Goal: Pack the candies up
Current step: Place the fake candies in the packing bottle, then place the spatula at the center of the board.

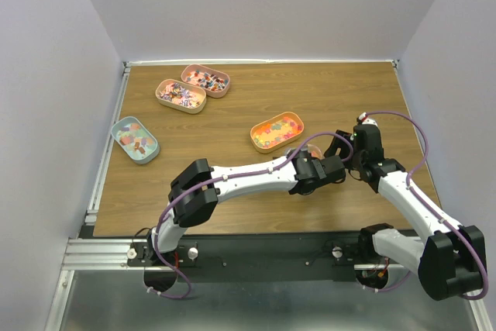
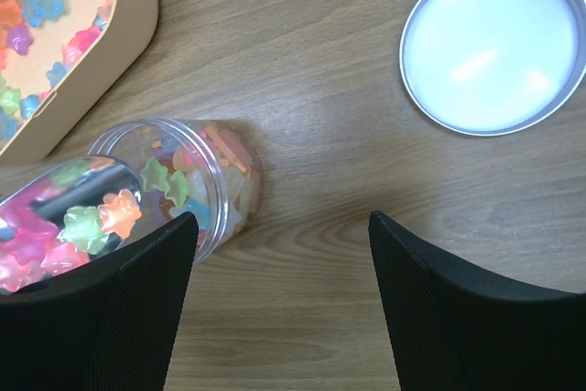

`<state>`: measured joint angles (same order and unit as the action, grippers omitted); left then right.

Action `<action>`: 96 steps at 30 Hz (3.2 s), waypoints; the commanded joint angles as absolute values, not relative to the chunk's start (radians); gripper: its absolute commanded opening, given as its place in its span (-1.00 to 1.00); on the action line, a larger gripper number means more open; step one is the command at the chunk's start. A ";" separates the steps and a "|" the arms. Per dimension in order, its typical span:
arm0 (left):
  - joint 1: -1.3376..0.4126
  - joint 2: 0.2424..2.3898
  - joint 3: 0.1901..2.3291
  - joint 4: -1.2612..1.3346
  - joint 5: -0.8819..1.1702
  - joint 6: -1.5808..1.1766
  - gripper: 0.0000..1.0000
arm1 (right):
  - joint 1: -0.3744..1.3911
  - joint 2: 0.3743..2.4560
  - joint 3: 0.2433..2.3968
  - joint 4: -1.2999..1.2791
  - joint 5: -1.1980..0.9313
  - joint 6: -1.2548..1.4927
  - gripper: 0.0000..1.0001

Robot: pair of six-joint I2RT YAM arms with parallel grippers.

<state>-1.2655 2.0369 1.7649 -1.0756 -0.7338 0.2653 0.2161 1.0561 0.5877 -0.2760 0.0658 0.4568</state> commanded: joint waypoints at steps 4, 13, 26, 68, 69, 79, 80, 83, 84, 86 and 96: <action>-1.289 2.046 1.758 -1.078 -0.796 0.270 -1.00 | 0.206 1.035 0.572 -0.262 0.121 0.479 0.63; -1.290 2.049 1.750 -1.077 -0.818 0.279 -1.00 | 0.203 1.029 0.572 -0.262 0.112 0.480 0.63; -1.290 2.066 1.756 -1.072 -0.833 0.284 -1.00 | 0.201 1.029 0.574 -0.261 0.106 0.479 0.63; -1.258 2.005 1.798 -1.077 -0.801 0.227 -1.00 | 0.202 0.968 0.598 -0.262 0.060 0.474 0.63; -1.250 1.993 1.798 -1.072 -0.775 0.218 -1.00 | 0.202 0.962 0.606 -0.262 0.054 0.472 0.63; -0.990 1.637 1.461 -0.717 -0.453 0.103 -1.00 | 0.201 0.908 0.661 -0.285 0.005 0.446 0.63; -0.959 1.570 1.372 -0.678 -0.424 0.072 -1.00 | 0.202 0.911 0.664 -0.284 0.006 0.443 0.63; -0.839 1.476 1.190 -0.516 -0.321 0.038 -1.00 | 0.201 0.920 0.664 -0.285 -0.023 0.437 0.63; -0.818 1.426 1.145 -0.435 -0.287 0.023 -1.00 | 0.202 0.922 0.666 -0.285 -0.025 0.437 0.63; -0.749 1.384 1.035 -0.361 -0.258 0.008 -1.00 | 0.202 0.933 0.666 -0.285 -0.029 0.431 0.63; -0.607 1.339 0.819 -0.083 -0.147 -0.092 -1.00 | 0.201 0.995 0.687 -0.284 -0.098 0.397 0.63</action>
<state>-0.6136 1.3460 0.8288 -0.2569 -0.2398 -0.0402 0.2077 0.9562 0.6411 -0.2817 -0.0242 0.4278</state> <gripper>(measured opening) 0.170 0.817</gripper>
